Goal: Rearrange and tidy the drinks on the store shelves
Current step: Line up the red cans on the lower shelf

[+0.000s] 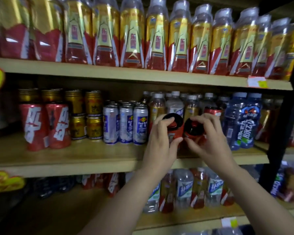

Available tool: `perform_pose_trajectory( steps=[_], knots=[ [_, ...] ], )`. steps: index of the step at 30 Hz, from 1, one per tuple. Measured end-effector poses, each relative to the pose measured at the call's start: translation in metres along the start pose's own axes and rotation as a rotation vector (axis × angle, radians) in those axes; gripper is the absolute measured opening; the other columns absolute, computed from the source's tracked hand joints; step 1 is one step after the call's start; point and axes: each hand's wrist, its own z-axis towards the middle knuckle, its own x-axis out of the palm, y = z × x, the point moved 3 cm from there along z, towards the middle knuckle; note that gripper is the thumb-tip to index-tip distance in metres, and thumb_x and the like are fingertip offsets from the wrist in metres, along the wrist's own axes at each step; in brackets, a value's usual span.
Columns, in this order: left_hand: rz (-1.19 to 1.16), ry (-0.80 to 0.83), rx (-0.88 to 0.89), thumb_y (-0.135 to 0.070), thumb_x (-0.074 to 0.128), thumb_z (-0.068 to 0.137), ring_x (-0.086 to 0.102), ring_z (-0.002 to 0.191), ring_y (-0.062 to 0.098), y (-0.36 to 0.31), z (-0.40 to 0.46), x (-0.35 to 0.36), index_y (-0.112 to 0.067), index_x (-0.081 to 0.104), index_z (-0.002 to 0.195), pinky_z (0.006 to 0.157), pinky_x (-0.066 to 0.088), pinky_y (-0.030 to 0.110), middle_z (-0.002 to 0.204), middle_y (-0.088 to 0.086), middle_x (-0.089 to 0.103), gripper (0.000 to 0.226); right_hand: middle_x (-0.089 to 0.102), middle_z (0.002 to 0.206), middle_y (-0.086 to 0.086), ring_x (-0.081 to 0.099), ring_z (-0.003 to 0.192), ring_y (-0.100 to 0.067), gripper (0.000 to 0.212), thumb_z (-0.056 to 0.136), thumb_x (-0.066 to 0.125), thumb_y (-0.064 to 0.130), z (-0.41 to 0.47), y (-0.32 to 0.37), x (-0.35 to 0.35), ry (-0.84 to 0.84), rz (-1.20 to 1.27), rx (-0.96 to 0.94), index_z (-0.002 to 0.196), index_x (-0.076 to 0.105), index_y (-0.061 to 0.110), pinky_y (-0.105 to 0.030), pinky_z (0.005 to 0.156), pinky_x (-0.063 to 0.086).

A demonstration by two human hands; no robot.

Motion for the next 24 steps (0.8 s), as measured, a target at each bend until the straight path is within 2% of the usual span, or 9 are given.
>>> perform_pose_trajectory(
  steps=[3, 6, 9, 13, 16, 18, 21, 22, 24],
  knots=[
    [0.002, -0.048, 0.053, -0.022, 0.068, 0.094, 0.033, 0.142, 0.005, -0.006, -0.019, -0.03, -0.024, 0.036, 0.138, 0.112, 0.031, 0.015, 0.152, -0.001, 0.032, 0.055, 0.043, 0.13, -0.006, 0.043, 0.126, -0.011, 0.055, 0.081, 0.081, 0.022, -0.012, 0.03, 0.0, -0.08, 0.028, -0.033, 0.131, 0.058, 0.017, -0.015, 0.104, 0.036],
    [0.013, -0.119, 0.144, -0.025, 0.069, 0.095, 0.038, 0.142, 0.01, -0.012, -0.049, -0.072, -0.022, 0.038, 0.143, 0.112, 0.035, 0.02, 0.154, -0.002, 0.034, 0.057, 0.044, 0.127, -0.007, 0.041, 0.128, -0.011, 0.051, 0.084, 0.076, 0.032, -0.031, 0.074, 0.004, -0.161, 0.062, -0.115, 0.13, 0.061, 0.016, -0.019, 0.106, 0.035],
    [0.017, -0.122, 0.152, -0.032, 0.066, 0.097, 0.039, 0.144, 0.012, -0.007, -0.089, -0.117, -0.031, 0.036, 0.148, 0.111, 0.036, 0.019, 0.158, -0.006, 0.032, 0.059, 0.044, 0.126, -0.006, 0.041, 0.13, -0.008, 0.052, 0.083, 0.075, 0.035, -0.06, 0.118, 0.02, -0.2, 0.134, -0.17, 0.13, 0.061, 0.019, -0.019, 0.105, 0.037],
    [0.115, -0.032, -0.014, -0.047, 0.058, 0.097, 0.038, 0.144, 0.006, 0.028, -0.147, -0.166, -0.042, 0.036, 0.148, 0.106, 0.037, 0.011, 0.16, -0.014, 0.032, 0.056, 0.045, 0.124, -0.003, 0.048, 0.126, -0.015, 0.053, 0.084, 0.076, 0.04, -0.111, 0.159, 0.079, -0.116, 0.317, -0.086, 0.132, 0.06, 0.029, -0.019, 0.104, 0.037],
    [0.208, 0.076, -0.209, -0.051, 0.057, 0.096, 0.03, 0.141, -0.012, 0.074, -0.18, -0.187, -0.051, 0.035, 0.144, 0.097, 0.036, 0.001, 0.158, -0.03, 0.026, 0.053, 0.041, 0.131, 0.006, 0.047, 0.129, -0.014, 0.05, 0.087, 0.072, 0.05, -0.142, 0.173, 0.142, 0.046, 0.419, 0.086, 0.133, 0.058, 0.038, -0.023, 0.104, 0.042],
    [0.226, 0.159, -0.333, -0.048, 0.061, 0.095, 0.025, 0.136, -0.021, 0.108, -0.196, -0.194, -0.06, 0.031, 0.14, 0.094, 0.035, 0.004, 0.152, -0.042, 0.02, 0.054, 0.037, 0.132, 0.011, 0.045, 0.131, -0.011, 0.049, 0.087, 0.072, 0.05, -0.158, 0.176, 0.184, 0.138, 0.45, 0.184, 0.132, 0.055, 0.044, -0.028, 0.103, 0.045],
    [0.196, 0.251, -0.456, -0.036, 0.066, 0.094, 0.031, 0.134, -0.017, 0.155, -0.21, -0.196, -0.065, 0.029, 0.134, 0.096, 0.032, 0.003, 0.145, -0.048, 0.023, 0.062, 0.034, 0.131, 0.014, 0.044, 0.129, -0.008, 0.048, 0.085, 0.071, 0.053, -0.171, 0.173, 0.238, 0.204, 0.468, 0.301, 0.129, 0.052, 0.05, -0.033, 0.104, 0.045],
    [0.186, 0.263, -0.488, -0.033, 0.066, 0.094, 0.032, 0.134, -0.018, 0.168, -0.211, -0.195, -0.066, 0.028, 0.134, 0.098, 0.032, 0.003, 0.144, -0.048, 0.024, 0.064, 0.032, 0.132, 0.017, 0.042, 0.13, -0.004, 0.048, 0.085, 0.068, 0.055, -0.171, 0.173, 0.251, 0.222, 0.472, 0.325, 0.129, 0.048, 0.053, -0.028, 0.106, 0.042],
    [0.185, 0.271, -0.549, -0.028, 0.066, 0.095, 0.032, 0.131, -0.021, 0.189, -0.212, -0.193, -0.069, 0.025, 0.132, 0.102, 0.033, 0.007, 0.143, -0.046, 0.025, 0.068, 0.027, 0.135, 0.023, 0.036, 0.131, 0.006, 0.047, 0.088, 0.065, 0.055, -0.167, 0.172, 0.274, 0.239, 0.454, 0.336, 0.128, 0.042, 0.058, -0.009, 0.105, 0.031]
  ],
)
